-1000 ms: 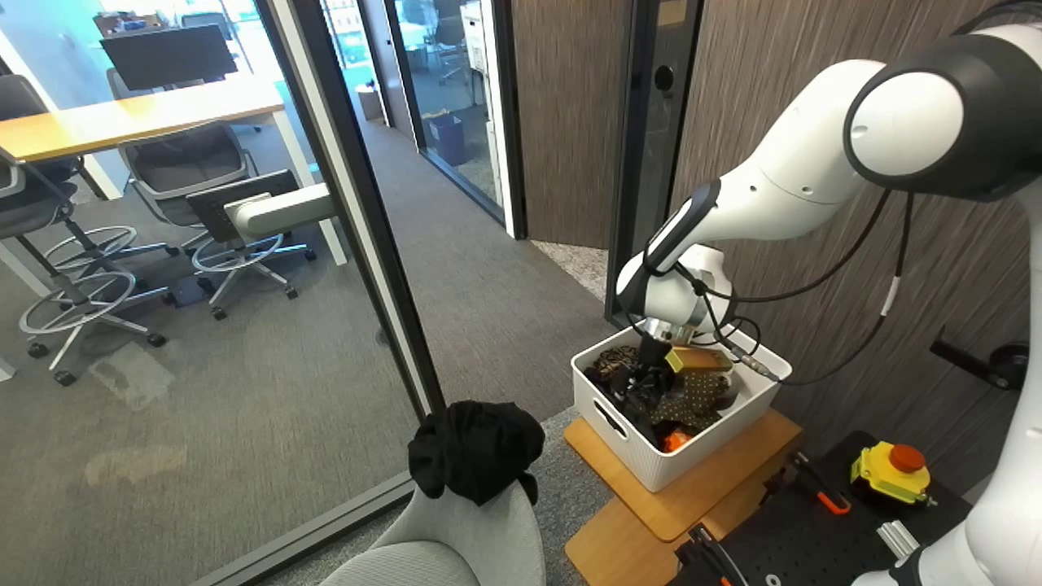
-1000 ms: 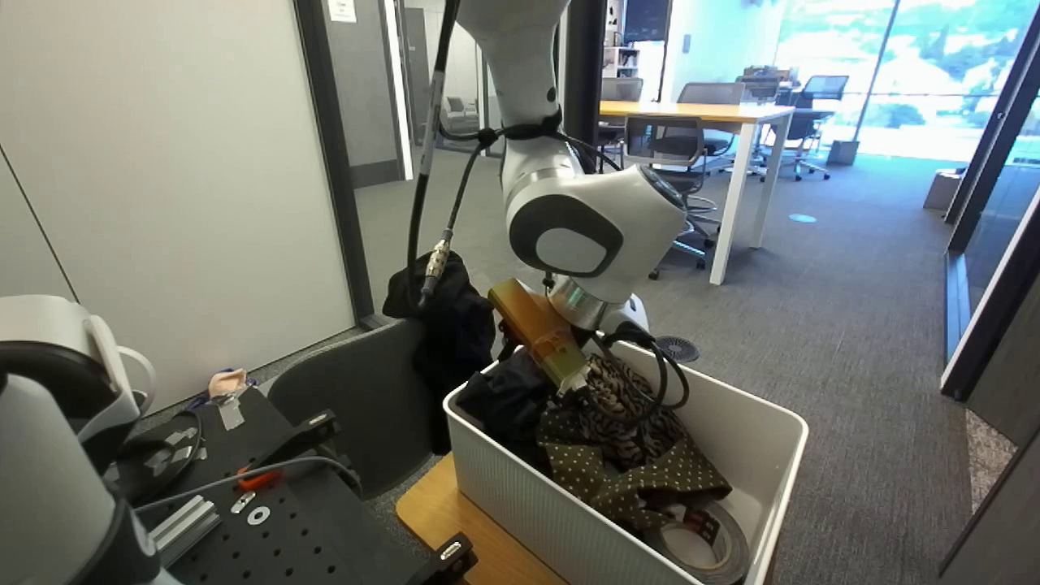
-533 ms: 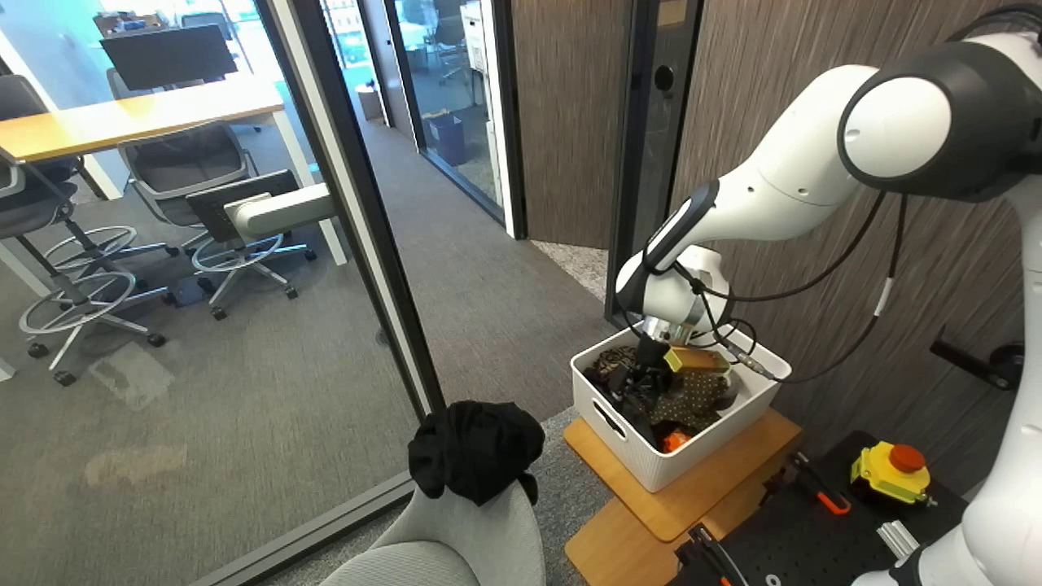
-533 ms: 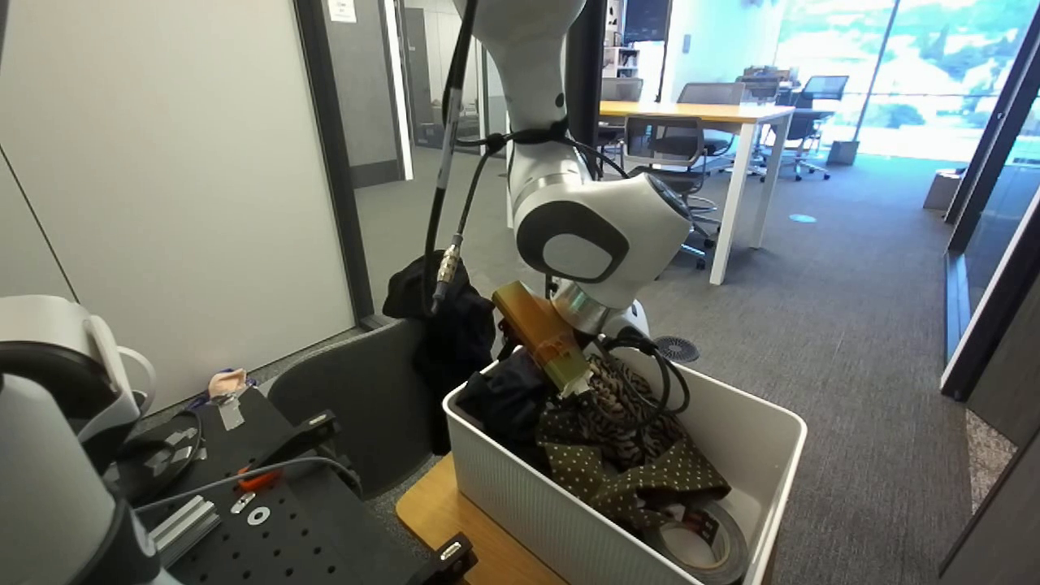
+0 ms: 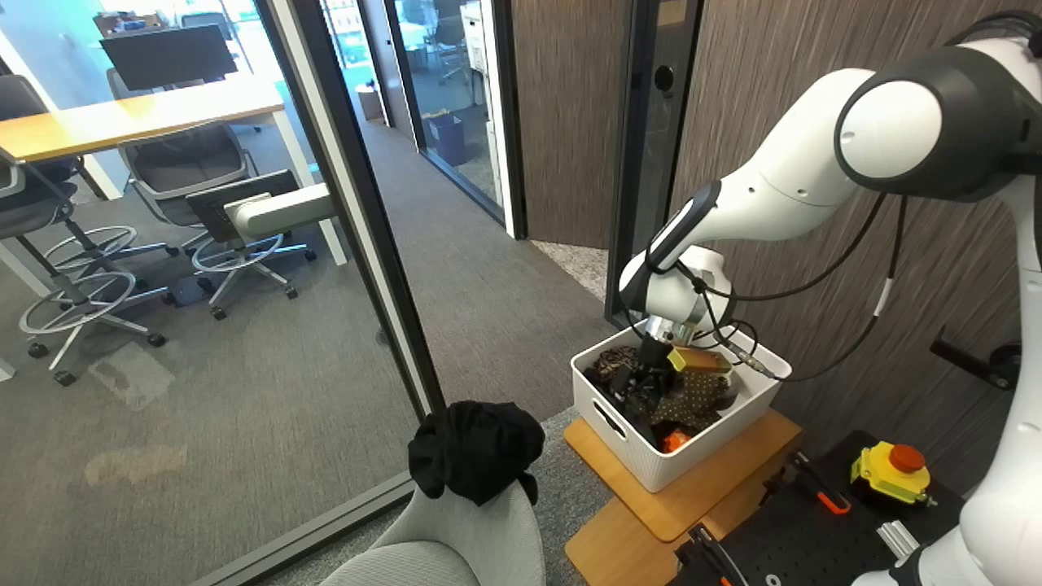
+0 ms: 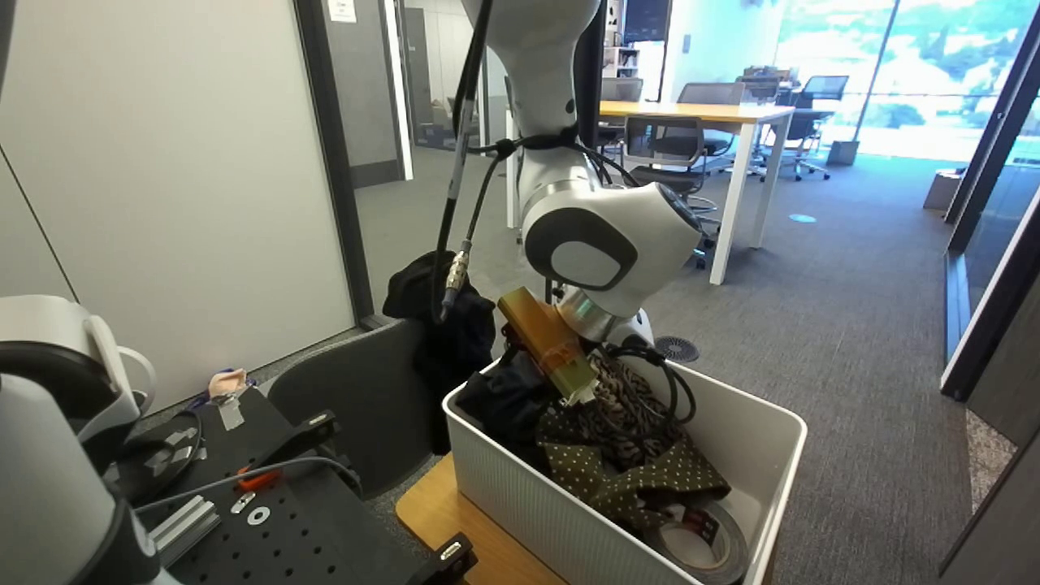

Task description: Remove the shirt from the basket and put it on the chair.

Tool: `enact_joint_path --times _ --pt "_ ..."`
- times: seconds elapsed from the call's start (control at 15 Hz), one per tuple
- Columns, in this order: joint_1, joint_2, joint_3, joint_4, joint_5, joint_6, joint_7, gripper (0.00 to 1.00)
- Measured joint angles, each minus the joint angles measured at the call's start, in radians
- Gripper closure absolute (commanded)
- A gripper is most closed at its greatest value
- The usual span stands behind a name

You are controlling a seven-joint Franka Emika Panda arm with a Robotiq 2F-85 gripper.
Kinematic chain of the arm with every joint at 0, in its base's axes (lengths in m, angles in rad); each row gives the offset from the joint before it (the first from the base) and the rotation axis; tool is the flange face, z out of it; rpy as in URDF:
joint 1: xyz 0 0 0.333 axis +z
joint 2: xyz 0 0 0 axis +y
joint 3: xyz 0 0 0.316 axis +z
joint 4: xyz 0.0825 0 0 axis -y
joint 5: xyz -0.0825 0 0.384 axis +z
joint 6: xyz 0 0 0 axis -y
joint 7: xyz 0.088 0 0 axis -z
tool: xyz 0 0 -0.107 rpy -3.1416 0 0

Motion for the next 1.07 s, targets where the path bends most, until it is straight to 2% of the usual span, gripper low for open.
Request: enact_joint_path --times 0.67,0.73,0.8,1.07 --pt "-0.005 0.047 0.0 0.027 -0.016 -0.004 -0.008 0.0" --pt "-0.005 0.05 0.0 0.03 -0.021 -0.006 -0.008 0.25" --pt "-0.005 0.052 0.0 0.033 -0.026 -0.008 -0.008 0.27" --pt "-0.005 0.057 0.006 0.037 -0.03 -0.01 -0.015 0.58"
